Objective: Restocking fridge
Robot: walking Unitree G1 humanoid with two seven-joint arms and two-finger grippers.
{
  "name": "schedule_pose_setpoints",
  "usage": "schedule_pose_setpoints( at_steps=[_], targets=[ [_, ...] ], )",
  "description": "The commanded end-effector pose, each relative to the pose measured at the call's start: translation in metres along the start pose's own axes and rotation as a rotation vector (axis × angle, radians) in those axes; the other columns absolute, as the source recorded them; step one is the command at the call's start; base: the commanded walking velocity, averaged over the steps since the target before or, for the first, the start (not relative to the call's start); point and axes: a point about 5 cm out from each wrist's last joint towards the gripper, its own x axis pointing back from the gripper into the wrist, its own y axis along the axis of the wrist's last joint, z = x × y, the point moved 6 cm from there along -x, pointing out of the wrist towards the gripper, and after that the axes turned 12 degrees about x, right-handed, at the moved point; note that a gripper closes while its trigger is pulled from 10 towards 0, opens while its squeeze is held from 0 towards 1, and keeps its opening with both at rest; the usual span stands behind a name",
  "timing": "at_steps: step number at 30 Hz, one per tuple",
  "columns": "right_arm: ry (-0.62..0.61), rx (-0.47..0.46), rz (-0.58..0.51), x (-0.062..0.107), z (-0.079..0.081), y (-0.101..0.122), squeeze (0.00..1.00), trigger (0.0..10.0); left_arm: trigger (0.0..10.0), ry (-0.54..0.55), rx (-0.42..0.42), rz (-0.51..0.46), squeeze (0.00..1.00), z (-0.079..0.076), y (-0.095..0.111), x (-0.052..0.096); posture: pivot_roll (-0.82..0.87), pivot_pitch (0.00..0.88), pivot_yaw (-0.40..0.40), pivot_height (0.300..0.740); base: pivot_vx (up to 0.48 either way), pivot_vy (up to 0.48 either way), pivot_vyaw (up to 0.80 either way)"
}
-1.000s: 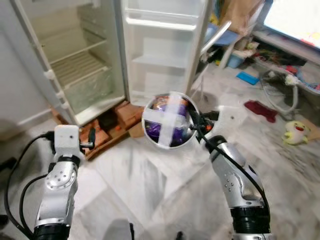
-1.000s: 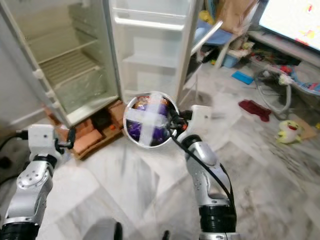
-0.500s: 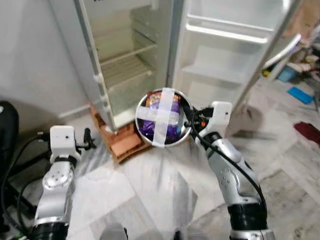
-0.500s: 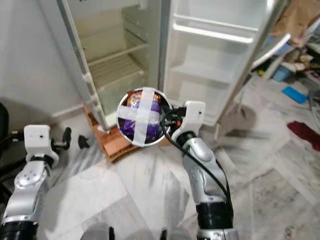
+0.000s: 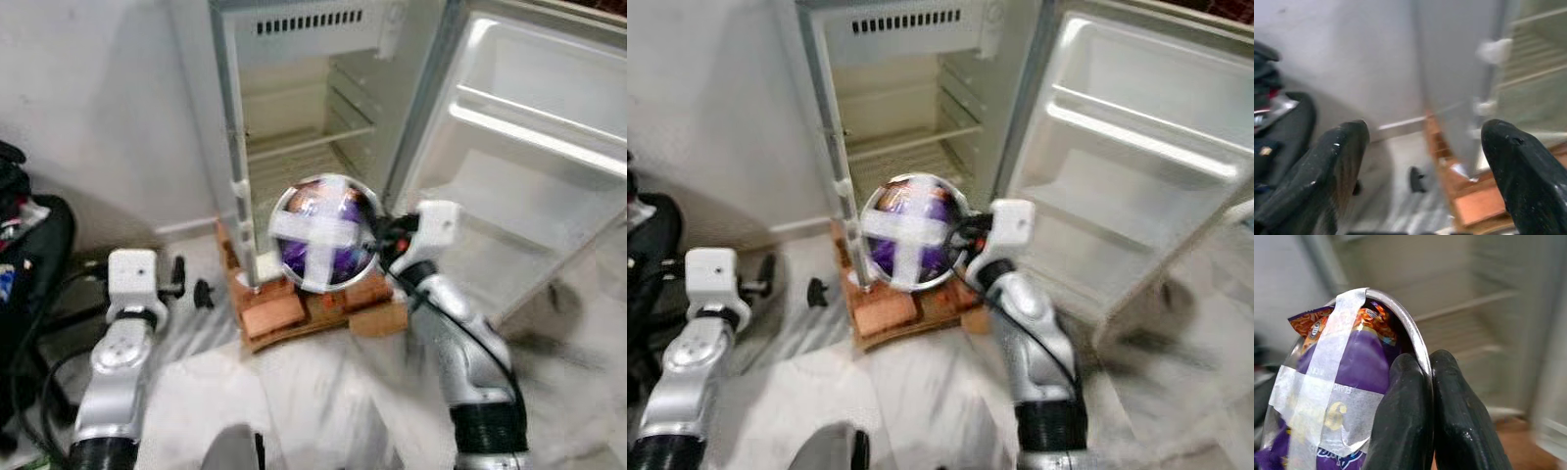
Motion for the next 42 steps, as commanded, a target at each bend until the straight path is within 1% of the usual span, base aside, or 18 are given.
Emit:
schedule_pose_setpoints(
  at_steps=[1,5,7,16,26,29,34,36,39,40,42],
  targets=[
    [-0.040,0.019,-0.031,0.003,-0.015,0.010,0.00,10.0,10.0,-0.018,0.002,-0.004,0.00,-0.009,0.001,-0.001,-0.03,0.081,-0.072,0.740,0.412,-0.240,0.79],
    [-0.048,0.018,-0.034,0.002,-0.018,0.011,0.00,10.0,10.0,-0.008,0.002,-0.001,0.00,-0.008,0.002,-0.003,-0.03,0.081,-0.072,0.740,0.399,-0.205,0.74],
    [-0.055,0.018,-0.026,0.001,-0.020,0.009,0.00,10.0,10.0,0.004,-0.004,0.016,0.00,-0.007,-0.002,-0.003,-0.02,0.080,-0.074,0.740,0.124,0.000,0.00],
    [-0.071,0.012,-0.019,0.000,-0.022,0.008,0.00,10.0,10.0,-0.012,0.011,0.005,0.00,-0.012,0.001,-0.003,-0.02,0.087,-0.077,0.740,0.000,0.000,0.00],
    [-0.077,0.013,-0.012,-0.001,-0.022,0.005,0.00,10.0,10.0,-0.017,0.004,0.018,0.00,-0.014,-0.001,-0.003,-0.02,0.083,-0.077,0.740,0.000,-0.444,0.00],
    [-0.077,0.010,-0.010,-0.001,-0.021,0.004,0.00,10.0,10.0,-0.018,0.020,0.013,0.00,-0.014,-0.001,-0.002,-0.02,0.084,-0.076,0.740,0.000,0.000,0.00],
    [-0.088,-0.002,-0.007,-0.001,-0.024,0.004,0.00,10.0,10.0,-0.007,0.027,0.001,0.00,-0.007,0.001,0.000,-0.01,0.082,-0.076,0.740,0.000,0.000,0.00],
    [-0.094,-0.001,-0.004,0.000,-0.026,0.002,0.00,10.0,10.0,0.006,0.059,0.009,0.00,0.000,0.001,0.001,-0.01,0.086,-0.076,0.740,0.000,0.000,0.00],
    [-0.101,-0.006,0.004,0.004,-0.027,-0.001,0.00,10.0,10.0,0.016,0.067,-0.005,0.00,0.008,0.004,0.003,-0.01,0.085,-0.077,0.740,0.000,0.000,0.00],
    [-0.102,-0.007,0.009,0.006,-0.027,-0.004,0.00,10.0,10.0,0.025,0.081,-0.012,0.00,0.012,0.006,0.005,-0.01,0.086,-0.076,0.740,0.000,0.000,0.00],
    [-0.099,-0.006,0.017,0.010,-0.025,-0.008,0.00,10.0,10.0,0.032,0.108,-0.025,0.00,0.015,0.009,0.010,0.00,0.091,-0.074,0.740,0.000,0.000,0.00]
  ],
)
